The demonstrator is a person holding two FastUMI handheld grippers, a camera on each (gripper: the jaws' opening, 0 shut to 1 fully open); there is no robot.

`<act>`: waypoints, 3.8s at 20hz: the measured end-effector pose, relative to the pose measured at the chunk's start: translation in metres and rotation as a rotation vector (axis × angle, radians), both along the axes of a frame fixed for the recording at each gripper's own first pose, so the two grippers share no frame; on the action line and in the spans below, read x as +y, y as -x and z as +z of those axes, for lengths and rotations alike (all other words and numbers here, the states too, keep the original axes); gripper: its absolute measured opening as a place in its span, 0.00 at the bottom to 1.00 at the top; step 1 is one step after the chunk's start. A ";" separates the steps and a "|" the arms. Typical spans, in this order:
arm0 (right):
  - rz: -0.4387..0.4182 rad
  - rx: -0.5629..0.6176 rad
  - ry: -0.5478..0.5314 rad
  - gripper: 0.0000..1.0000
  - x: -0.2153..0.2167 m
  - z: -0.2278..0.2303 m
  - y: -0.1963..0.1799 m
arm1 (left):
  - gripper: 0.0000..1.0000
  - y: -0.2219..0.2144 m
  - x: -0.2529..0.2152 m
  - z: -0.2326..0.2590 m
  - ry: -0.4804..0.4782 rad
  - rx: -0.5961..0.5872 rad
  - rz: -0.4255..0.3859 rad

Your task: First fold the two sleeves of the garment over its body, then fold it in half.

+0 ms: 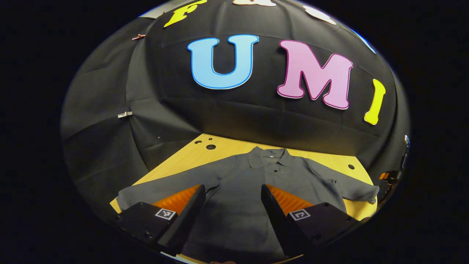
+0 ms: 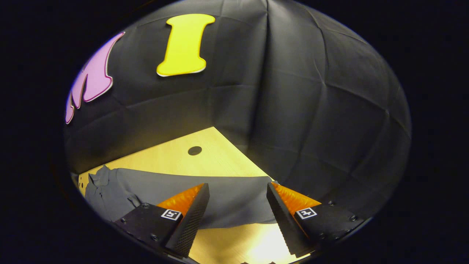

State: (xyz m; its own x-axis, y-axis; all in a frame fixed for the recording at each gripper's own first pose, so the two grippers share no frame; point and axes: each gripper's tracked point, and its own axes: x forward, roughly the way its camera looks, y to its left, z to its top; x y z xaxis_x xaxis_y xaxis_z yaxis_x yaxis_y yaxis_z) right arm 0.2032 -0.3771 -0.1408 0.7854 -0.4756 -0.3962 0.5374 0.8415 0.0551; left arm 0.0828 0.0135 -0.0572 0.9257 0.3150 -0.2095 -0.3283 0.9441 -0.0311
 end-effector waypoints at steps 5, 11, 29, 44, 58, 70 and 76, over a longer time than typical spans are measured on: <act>-0.066 0.049 0.001 0.97 -0.043 -0.023 -0.014 | 0.96 0.010 0.005 -0.017 0.021 0.043 0.033; -0.091 0.182 -0.073 0.98 -0.063 -0.076 -0.016 | 0.96 0.014 0.009 -0.027 0.004 0.084 0.027; 0.000 0.283 -0.161 0.12 -0.031 -0.105 -0.034 | 0.96 0.001 -0.006 -0.040 0.047 0.106 0.004; 0.236 0.167 0.029 0.05 0.042 0.034 -0.067 | 0.96 0.036 0.025 -0.046 0.005 0.087 0.028; 0.590 0.105 0.114 0.05 0.178 0.227 -0.049 | 0.96 0.079 0.103 -0.044 0.100 0.051 0.151; 0.895 0.146 0.106 0.05 0.290 0.315 0.025 | 0.96 0.126 0.201 -0.066 0.135 0.062 0.309; 1.007 0.205 0.114 0.07 0.395 0.256 0.033 | 0.96 0.143 0.224 -0.077 0.171 0.067 0.368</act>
State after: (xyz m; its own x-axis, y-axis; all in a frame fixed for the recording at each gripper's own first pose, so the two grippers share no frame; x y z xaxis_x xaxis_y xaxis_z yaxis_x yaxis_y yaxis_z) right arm 0.1701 0.0178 0.1152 0.7630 0.3213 -0.5609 -0.4283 0.9012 -0.0664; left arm -0.0603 0.2377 -0.1337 0.7404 0.5779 -0.3434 -0.6495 0.7465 -0.1443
